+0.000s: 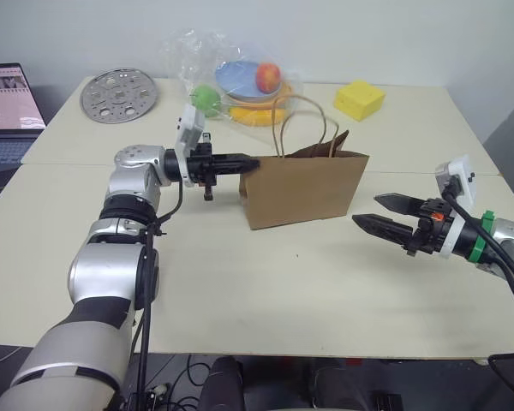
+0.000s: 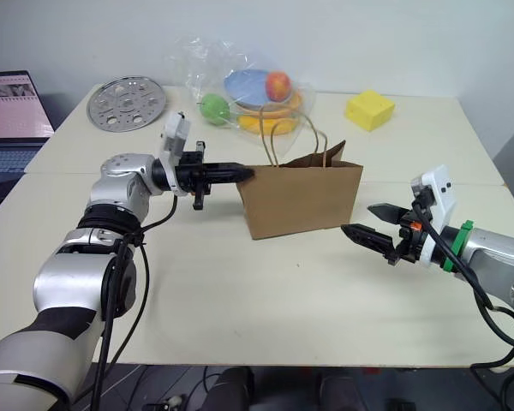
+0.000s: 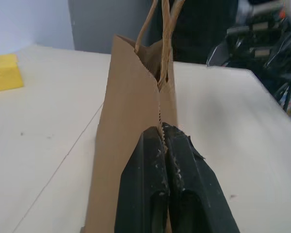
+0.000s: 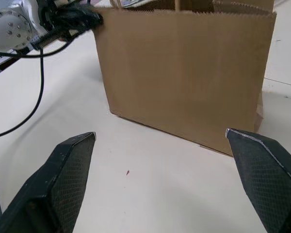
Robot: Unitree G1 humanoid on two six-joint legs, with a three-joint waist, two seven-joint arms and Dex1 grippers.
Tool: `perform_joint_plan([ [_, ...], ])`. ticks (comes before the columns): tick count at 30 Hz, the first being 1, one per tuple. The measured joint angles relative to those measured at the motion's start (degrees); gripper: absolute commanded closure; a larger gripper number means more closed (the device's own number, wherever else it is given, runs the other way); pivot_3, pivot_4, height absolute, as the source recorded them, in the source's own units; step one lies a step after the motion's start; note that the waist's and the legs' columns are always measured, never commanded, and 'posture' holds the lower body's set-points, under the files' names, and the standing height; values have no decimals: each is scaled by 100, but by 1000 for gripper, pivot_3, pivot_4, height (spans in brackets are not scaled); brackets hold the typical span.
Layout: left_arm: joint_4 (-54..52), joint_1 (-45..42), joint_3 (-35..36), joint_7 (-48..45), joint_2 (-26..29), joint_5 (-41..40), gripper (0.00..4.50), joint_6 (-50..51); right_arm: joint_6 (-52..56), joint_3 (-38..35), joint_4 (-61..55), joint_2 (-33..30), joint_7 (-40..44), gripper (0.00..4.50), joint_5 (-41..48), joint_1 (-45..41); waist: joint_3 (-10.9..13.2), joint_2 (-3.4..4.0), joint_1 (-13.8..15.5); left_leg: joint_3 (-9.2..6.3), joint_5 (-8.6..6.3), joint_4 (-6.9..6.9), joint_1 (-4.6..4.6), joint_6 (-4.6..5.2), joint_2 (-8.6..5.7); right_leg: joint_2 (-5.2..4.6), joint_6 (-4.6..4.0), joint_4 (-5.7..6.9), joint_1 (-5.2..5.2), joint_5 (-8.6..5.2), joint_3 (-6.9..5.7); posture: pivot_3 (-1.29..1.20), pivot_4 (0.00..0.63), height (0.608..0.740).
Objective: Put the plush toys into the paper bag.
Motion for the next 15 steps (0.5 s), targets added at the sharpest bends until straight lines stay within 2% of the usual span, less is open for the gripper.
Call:
perform_joint_plan([
  [6,-896,-7,-631,-13,480,-754,4462,121,172,-628,95,-914,810,0,-97,731,-1,2,4,1,0,0,12,1,1,1,0,1,9,0,1,0,150,740],
  [12,-773,320,-1612,-24,452,-1045,4462,-494,133,-592,120,-842,1011,0,-227,627,-1,2,-24,13,4,3,47,7,0,2,0,8,32,0,19,0,150,740],
  [15,-440,454,-1846,-23,404,-1041,4462,-820,135,-569,116,-813,1009,0,-245,632,-1,1,-12,13,5,3,44,8,-1,2,0,9,30,0,19,0,150,740],
])
